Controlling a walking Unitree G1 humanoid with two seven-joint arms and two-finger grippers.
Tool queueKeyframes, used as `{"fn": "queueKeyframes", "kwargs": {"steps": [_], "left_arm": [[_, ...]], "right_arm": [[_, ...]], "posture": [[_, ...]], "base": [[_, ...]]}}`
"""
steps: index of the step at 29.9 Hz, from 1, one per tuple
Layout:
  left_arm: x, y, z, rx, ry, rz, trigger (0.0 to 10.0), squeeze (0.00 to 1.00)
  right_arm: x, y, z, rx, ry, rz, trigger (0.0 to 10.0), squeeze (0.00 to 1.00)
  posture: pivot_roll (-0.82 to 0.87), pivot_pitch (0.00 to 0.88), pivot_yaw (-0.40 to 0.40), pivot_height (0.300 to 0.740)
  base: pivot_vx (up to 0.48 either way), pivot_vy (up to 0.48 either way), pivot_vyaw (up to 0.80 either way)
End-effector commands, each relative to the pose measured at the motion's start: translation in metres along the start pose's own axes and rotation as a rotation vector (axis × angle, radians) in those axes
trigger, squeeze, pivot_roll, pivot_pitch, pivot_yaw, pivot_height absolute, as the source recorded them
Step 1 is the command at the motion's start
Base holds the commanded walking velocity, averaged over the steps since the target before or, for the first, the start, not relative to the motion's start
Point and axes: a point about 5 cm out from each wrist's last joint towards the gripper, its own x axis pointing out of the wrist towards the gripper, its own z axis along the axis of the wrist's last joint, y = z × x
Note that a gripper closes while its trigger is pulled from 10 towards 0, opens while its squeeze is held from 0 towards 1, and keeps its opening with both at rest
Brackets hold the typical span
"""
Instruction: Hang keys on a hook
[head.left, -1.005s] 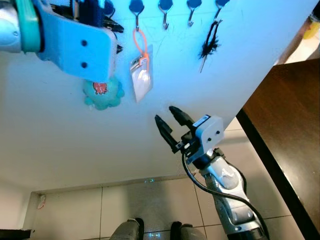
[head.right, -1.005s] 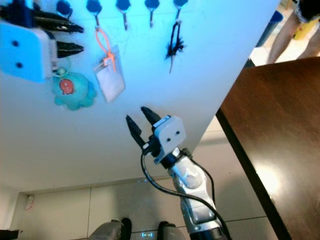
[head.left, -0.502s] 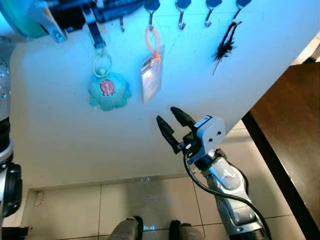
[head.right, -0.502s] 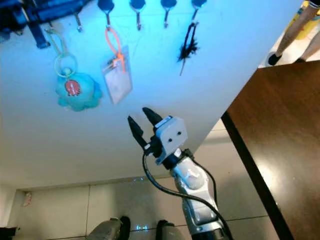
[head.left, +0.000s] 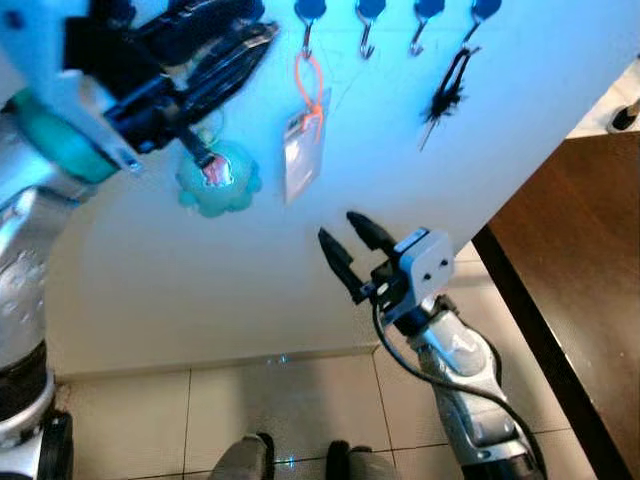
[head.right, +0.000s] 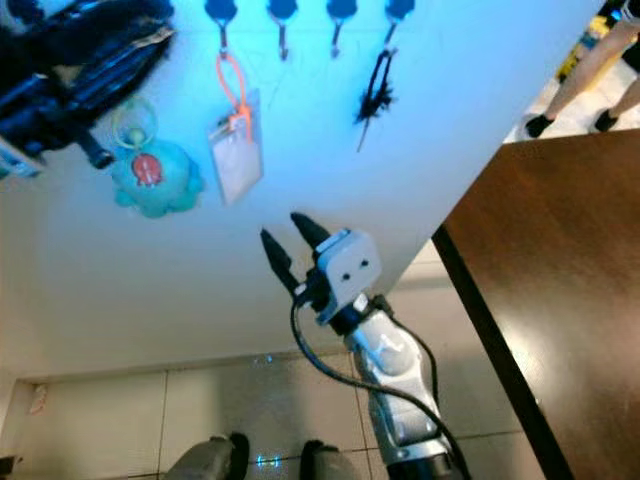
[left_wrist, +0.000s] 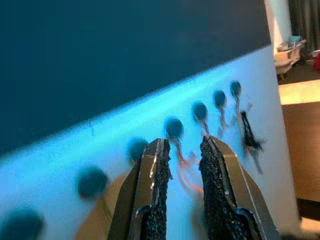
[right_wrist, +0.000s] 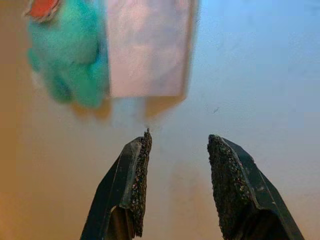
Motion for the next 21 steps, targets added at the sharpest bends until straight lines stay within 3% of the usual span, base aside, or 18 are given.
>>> {"fn": "queueKeyframes", "kwargs": {"steps": [1,2,7,8,10,12,14,21], "left_arm": [[-0.005,-0.003,0.001,-0.002,0.018,0.025,10.0,0.0],[-0.005,-0.003,0.001,-0.002,0.018,0.025,10.0,0.0],[-0.039,-0.035,-0.039,-0.11,0.282,0.016,10.0,0.0],[-0.039,-0.035,-0.039,-0.11,0.282,0.016,10.0,0.0],[-0.058,-0.042,-0.065,-0.102,0.44,0.056,10.0,0.0],[-0.068,-0.037,-0.084,-0.016,0.546,0.166,10.0,0.0],[-0.071,-0.032,-0.089,-0.01,0.571,0.292,10.0,0.0],[-0.081,-0.038,-0.101,0.009,0.639,0.452,10.0,0.0]], "right_arm": [[-0.004,-0.003,0.0,0.008,-0.001,-0.027,10.0,0.0],[-0.004,-0.003,0.0,0.008,-0.001,-0.027,10.0,0.0],[-0.017,-0.007,-0.005,0.014,0.028,-0.084,10.0,0.0],[-0.017,-0.007,-0.005,0.014,0.028,-0.084,10.0,0.0],[-0.02,-0.005,-0.01,0.008,0.042,-0.096,10.0,0.0],[-0.02,-0.006,-0.013,0.001,0.045,-0.128,10.0,0.0],[-0.019,-0.009,-0.013,-0.01,0.044,-0.153,10.0,0.0],[-0.022,-0.006,-0.014,-0.018,0.069,-0.122,10.0,0.0]], "posture": [[0.17,0.122,0.036,0.74],[0.17,0.122,0.036,0.74],[0.18,0.122,0.024,0.74],[0.18,0.122,0.024,0.74],[0.18,0.118,0.022,0.74],[0.18,0.113,0.02,0.74],[0.17,0.102,0.019,0.74],[0.16,0.082,0.015,0.74]], "base": [[0.0,0.0,0.0],[0.0,0.0,0.0],[0.0,0.0,0.0],[0.0,0.0,0.0],[0.0,0.0,0.0],[0.0,0.0,0.0],[0.0,0.0,0.0],[0.0,0.0,0.0]]}}
